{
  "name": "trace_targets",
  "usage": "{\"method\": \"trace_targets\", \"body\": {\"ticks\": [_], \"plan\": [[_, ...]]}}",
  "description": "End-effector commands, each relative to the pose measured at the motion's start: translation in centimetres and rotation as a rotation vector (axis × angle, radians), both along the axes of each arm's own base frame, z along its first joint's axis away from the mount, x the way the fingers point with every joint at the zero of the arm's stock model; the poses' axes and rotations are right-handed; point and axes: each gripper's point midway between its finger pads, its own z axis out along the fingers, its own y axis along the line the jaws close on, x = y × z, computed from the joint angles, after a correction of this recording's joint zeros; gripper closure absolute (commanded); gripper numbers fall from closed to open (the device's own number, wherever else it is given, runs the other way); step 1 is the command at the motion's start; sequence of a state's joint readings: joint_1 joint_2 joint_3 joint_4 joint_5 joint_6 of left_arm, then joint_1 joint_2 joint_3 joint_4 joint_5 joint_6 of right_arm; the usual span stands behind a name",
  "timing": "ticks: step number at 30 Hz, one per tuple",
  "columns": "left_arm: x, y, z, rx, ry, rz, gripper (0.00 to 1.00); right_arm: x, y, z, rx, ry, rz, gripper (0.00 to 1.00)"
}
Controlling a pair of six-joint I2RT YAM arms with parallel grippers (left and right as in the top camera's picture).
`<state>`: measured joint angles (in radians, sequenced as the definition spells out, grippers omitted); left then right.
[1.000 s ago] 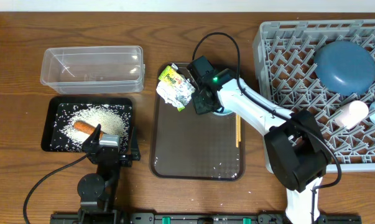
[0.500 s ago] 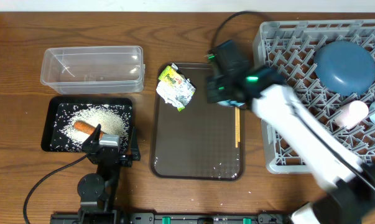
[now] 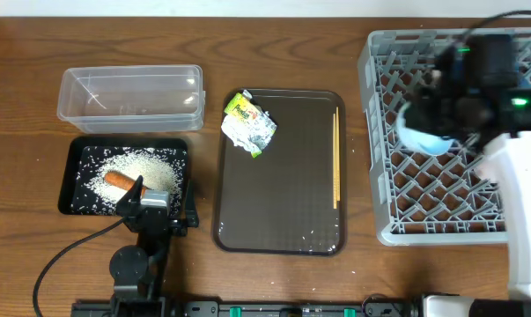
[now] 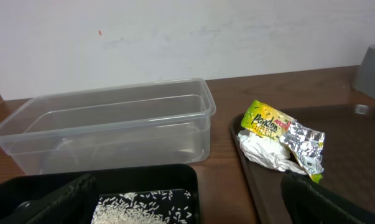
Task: Sort waste into correct bins and load items into the dishwasher rack
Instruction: 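Carry the light-blue bowl right and place it in the rack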
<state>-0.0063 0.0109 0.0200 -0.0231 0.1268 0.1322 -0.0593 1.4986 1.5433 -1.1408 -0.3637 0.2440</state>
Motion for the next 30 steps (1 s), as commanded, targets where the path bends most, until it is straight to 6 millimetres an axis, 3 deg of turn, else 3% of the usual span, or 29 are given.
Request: {"method": "trace_targets", "body": {"ticks": [1, 5, 11, 18, 25, 30], "plan": [[-0.1, -0.1, -1.5, 0.008, 0.044, -0.007, 0.04, -0.4, 0.4, 1.6, 0.208, -0.069, 0.119, 0.99], [-0.1, -0.1, -1.5, 0.008, 0.044, -0.007, 0.04, -0.9, -1.5, 2.0, 0.345, -0.125, 0.128, 0.99], [-0.1, -0.1, -1.5, 0.008, 0.044, -0.007, 0.04, -2.6, -4.3, -1.1, 0.501, -0.136, 0.068, 0.99], [-0.1, -0.1, -1.5, 0.008, 0.044, -0.007, 0.04, -3.2, -8.1, -2.4, 0.622, -0.245, -0.039, 0.99], [-0.1, -0.1, -1.5, 0.008, 0.044, -0.007, 0.04, -3.1, -8.2, -1.7, 0.728, -0.342, -0.011, 0.99], [-0.1, -0.1, -1.5, 0.008, 0.044, -0.007, 0.04, -2.5, -8.6, -2.8, 0.745, -0.324, -0.018, 0.99]]}}
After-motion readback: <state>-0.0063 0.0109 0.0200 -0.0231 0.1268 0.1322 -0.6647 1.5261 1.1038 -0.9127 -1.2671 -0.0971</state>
